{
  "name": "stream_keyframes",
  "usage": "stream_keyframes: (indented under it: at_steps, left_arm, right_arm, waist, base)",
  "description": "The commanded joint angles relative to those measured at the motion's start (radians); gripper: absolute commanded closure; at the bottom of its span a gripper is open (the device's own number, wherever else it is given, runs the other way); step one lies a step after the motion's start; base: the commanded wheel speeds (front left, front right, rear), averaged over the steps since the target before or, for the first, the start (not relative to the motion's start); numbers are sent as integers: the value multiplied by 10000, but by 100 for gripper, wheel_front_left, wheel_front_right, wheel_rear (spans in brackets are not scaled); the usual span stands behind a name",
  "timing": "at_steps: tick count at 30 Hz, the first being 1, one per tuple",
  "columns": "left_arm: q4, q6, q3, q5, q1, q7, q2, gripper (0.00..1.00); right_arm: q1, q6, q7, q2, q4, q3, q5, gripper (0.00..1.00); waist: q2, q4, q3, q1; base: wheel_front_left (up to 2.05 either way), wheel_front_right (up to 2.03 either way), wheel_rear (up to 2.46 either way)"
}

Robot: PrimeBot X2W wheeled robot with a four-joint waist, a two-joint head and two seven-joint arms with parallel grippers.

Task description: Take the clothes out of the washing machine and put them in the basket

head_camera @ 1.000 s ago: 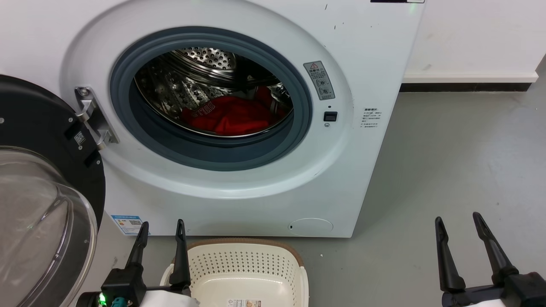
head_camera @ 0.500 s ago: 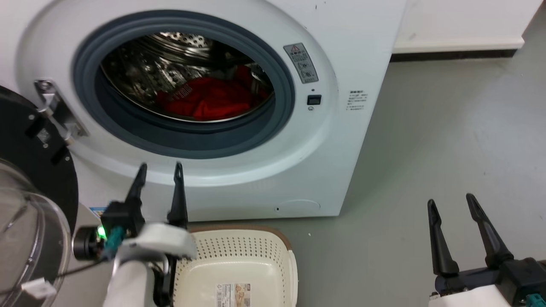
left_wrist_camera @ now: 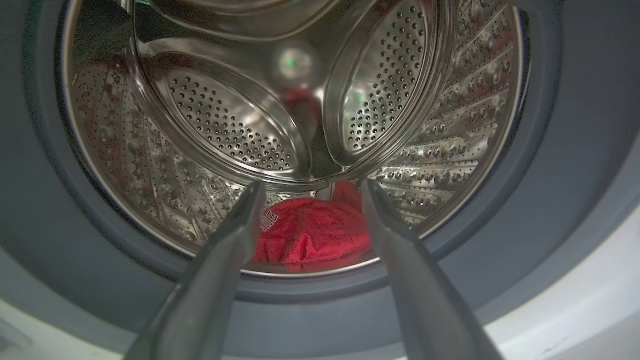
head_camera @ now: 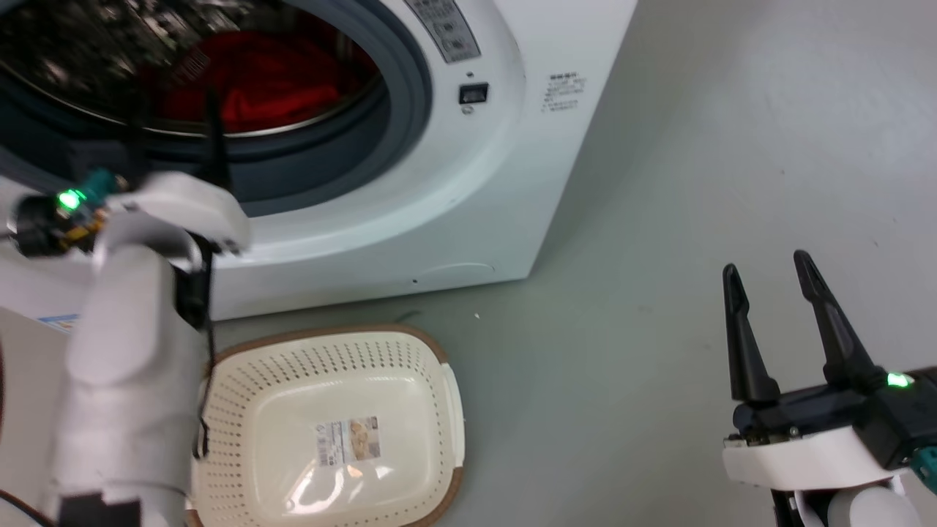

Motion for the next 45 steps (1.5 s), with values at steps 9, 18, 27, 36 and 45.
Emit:
stream_keyframes:
  at_steps: [9, 18, 27, 36, 45]
  left_arm:
    - [2283, -356, -594, 455, -3178, 544, 1340, 0]
    - [3701, -550, -1113, 502, -5535, 2735, 2214, 0]
    - [4468, -600, -1987, 147, -7464, 5428, 2731, 0]
    - [4720, -603, -2911, -256, -8880, 7583, 3395, 0]
    - [4873, -605, -3252, -508, -9219, 8439, 3687, 0]
  right_arm:
    - [-932, -7, -21, 30, -263, 183, 563, 0]
    - [-1515, -7, -21, 30, -435, 334, 1093, 0]
    - [-1895, -7, -21, 28, -590, 380, 1596, 0]
    - [-2069, -7, -21, 25, -676, 548, 1946, 0]
    - [-2145, -7, -21, 25, -737, 496, 2155, 0]
  waist:
    - [0, -1211, 2051, -2]
    - [0, -1696, 3234, -2]
    - [0, -2152, 4178, -2]
    - [0, -2527, 4853, -2]
    - [0, -2687, 5091, -2]
  base:
    - [0, 0, 0]
    - [0, 0, 0]
    - [0, 0, 0]
    - [0, 0, 0]
    - [0, 0, 0]
